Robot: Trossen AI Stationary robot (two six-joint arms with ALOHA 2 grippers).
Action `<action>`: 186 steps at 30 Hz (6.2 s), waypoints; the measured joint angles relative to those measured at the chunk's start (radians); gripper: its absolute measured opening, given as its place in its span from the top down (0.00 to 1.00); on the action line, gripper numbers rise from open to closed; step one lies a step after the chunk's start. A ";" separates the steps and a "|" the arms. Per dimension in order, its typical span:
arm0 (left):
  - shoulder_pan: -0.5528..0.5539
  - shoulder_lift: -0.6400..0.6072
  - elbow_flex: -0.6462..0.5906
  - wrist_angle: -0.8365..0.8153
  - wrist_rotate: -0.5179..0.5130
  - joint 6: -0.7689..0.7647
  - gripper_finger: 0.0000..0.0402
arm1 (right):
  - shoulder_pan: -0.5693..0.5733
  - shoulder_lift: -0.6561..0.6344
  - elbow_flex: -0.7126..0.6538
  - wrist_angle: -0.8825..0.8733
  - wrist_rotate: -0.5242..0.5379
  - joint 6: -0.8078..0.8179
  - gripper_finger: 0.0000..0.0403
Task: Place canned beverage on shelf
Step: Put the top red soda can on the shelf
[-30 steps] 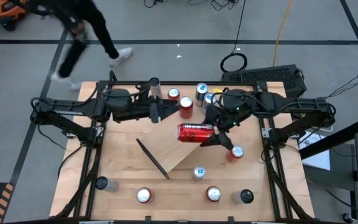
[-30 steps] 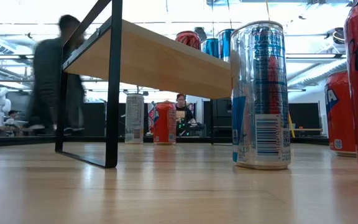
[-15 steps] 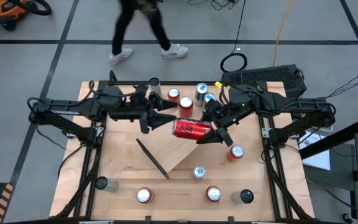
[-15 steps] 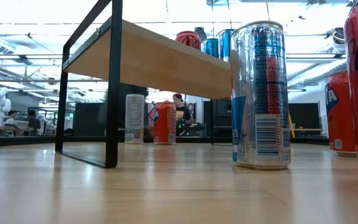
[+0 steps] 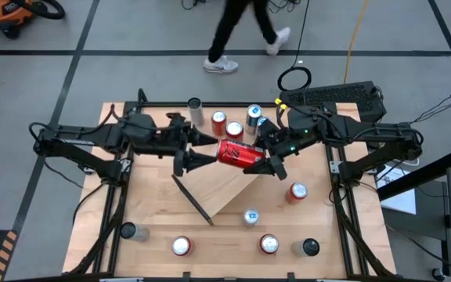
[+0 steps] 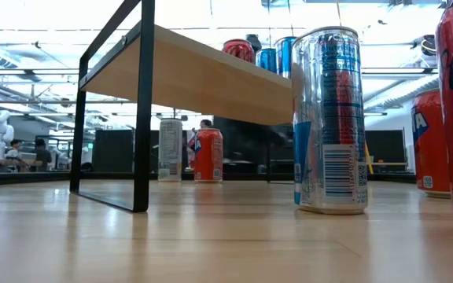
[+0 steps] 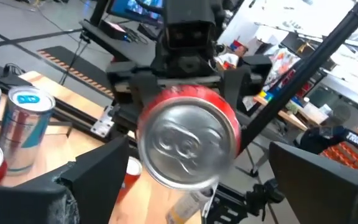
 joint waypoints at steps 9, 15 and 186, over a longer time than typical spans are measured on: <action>-0.005 0.002 0.000 -0.039 -0.050 0.017 0.01 | 0.001 0.000 0.000 0.025 -0.002 0.007 0.31; 0.003 0.023 0.000 0.015 0.025 0.017 0.01 | 0.000 0.001 0.001 0.060 -0.001 0.008 0.31; 0.057 0.188 0.068 0.629 -0.158 0.285 0.14 | -0.118 0.063 0.001 0.437 0.053 -0.221 0.32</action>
